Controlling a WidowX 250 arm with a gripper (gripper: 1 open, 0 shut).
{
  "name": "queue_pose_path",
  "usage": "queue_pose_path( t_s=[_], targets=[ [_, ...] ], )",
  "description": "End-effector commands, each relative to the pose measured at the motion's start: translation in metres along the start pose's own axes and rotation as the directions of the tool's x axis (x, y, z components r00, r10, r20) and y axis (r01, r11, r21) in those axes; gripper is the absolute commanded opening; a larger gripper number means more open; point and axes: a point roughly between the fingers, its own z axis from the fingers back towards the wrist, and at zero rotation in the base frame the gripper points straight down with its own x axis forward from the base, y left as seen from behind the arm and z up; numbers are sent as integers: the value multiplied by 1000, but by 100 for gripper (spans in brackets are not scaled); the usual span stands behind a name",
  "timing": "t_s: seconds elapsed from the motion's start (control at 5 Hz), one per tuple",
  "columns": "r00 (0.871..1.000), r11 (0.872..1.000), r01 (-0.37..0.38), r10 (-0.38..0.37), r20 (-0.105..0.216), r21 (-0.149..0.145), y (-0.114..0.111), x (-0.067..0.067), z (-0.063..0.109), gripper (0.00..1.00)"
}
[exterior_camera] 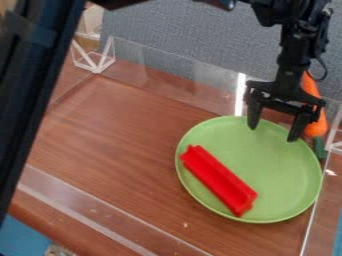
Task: Put the carrot on the left side
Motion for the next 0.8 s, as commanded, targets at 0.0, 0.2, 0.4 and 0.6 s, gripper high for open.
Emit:
queue_pose_path(
  t_s=[0.0,0.2,0.4,0.6],
  targets=[
    [999,1000,9,-9,46,-3,2,15,-1,100],
    [999,999,31,-31,31,6,4,15,-12,100],
    [998,999,55,-55,19,3,-20,1,-12,100],
    [998,998,62,-63,15,1,-36,1,-15,0]
  ],
)
